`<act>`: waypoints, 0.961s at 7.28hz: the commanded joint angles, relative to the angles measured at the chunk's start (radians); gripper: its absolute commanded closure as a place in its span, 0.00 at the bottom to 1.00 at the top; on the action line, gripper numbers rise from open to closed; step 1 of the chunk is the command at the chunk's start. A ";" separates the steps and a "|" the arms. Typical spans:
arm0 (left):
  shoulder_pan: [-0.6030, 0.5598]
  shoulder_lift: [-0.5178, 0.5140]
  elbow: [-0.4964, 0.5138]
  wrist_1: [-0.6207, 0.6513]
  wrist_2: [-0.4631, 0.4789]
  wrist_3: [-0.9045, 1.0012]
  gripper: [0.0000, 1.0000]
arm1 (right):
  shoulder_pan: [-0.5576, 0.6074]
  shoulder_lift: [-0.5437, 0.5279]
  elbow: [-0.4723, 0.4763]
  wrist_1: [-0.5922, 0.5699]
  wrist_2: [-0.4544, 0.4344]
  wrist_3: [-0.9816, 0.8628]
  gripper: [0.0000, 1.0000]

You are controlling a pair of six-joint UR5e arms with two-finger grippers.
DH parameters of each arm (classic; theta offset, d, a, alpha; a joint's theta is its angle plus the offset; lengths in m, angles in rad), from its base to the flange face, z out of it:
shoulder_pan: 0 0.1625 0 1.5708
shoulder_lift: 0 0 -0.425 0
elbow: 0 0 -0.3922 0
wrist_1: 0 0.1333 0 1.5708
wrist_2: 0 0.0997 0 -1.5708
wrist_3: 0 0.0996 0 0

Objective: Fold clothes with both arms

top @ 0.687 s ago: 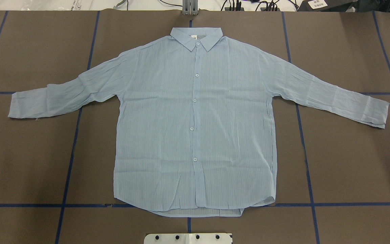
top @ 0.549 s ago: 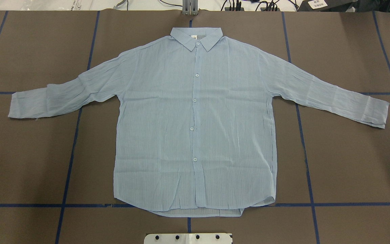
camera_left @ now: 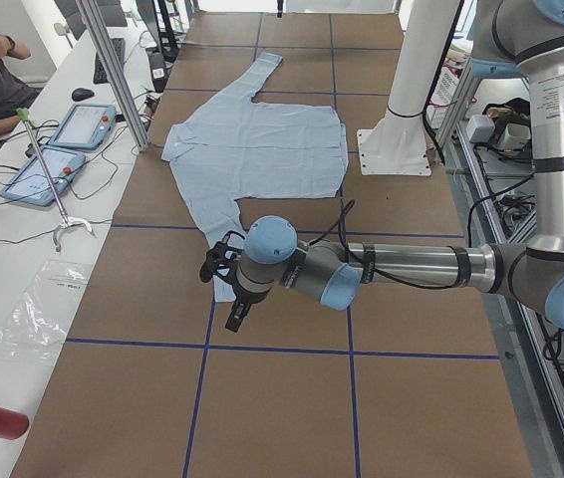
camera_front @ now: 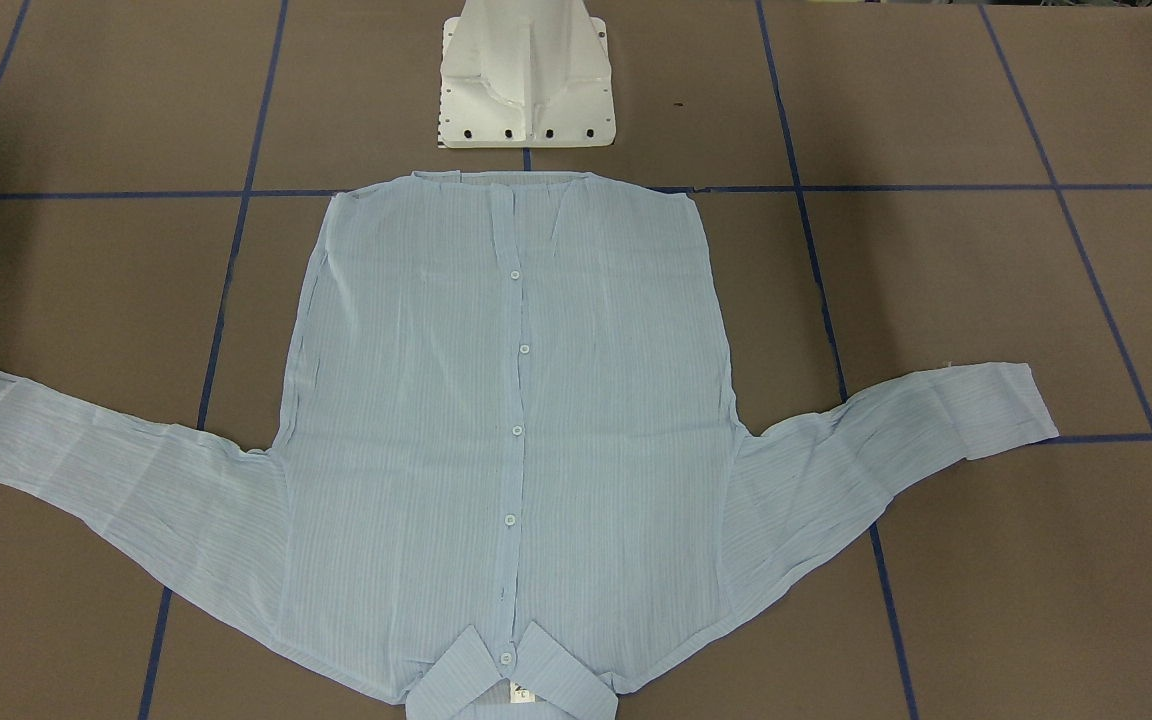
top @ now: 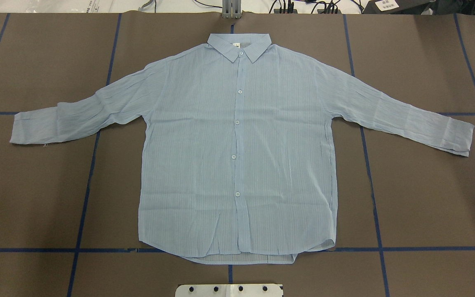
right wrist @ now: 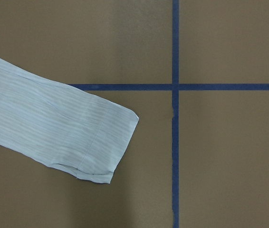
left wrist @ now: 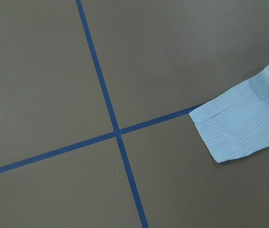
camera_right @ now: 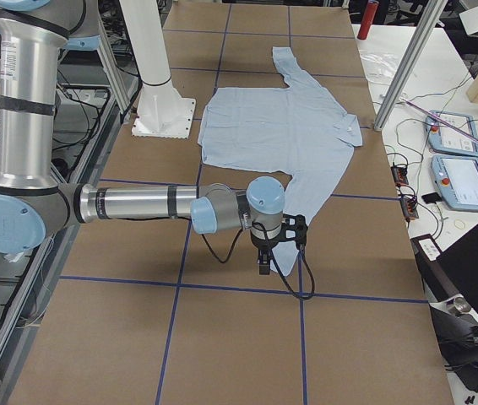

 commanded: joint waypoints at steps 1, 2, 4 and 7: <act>0.002 0.000 -0.001 -0.018 -0.003 -0.013 0.00 | -0.047 0.012 -0.049 0.067 0.000 0.005 0.00; 0.002 -0.003 -0.004 -0.018 -0.003 -0.054 0.00 | -0.097 0.041 -0.121 0.148 -0.003 0.018 0.00; 0.004 -0.006 -0.004 -0.073 -0.001 -0.059 0.00 | -0.151 0.194 -0.297 0.186 -0.014 0.039 0.00; 0.005 -0.008 -0.024 -0.116 0.004 -0.066 0.00 | -0.179 0.249 -0.387 0.333 -0.064 0.039 0.02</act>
